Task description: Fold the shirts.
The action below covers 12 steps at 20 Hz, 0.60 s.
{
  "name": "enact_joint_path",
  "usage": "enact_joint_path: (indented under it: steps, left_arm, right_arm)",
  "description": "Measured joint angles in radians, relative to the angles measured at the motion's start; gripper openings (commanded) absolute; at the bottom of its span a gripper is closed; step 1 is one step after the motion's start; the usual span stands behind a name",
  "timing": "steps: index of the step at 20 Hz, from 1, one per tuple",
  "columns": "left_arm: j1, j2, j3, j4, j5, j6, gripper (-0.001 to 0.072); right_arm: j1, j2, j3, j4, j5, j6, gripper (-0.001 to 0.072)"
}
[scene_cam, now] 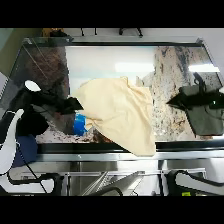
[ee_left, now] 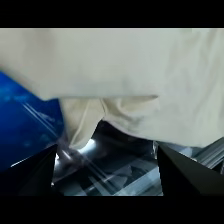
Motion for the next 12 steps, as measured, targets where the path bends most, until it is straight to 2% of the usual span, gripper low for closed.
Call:
enact_joint_path:
  steps: [1,6,12]
  left_arm:
    - [-0.007,0.002,-0.047,0.000,0.018,0.006,0.0673]
    - [-0.048,0.004,-0.196,-0.004,0.187,0.038,0.0673]
    - [-0.111,0.006,-0.251,-0.050,0.329,0.064,0.0671]
  right_arm:
    - [-0.014,0.065,-0.099,-0.026,-0.006,0.023,0.0574]
    - [-0.039,0.267,-0.496,-0.075,-0.030,0.094,0.0574]
    - [-0.043,0.312,-0.696,-0.040,-0.084,0.095,0.0574]
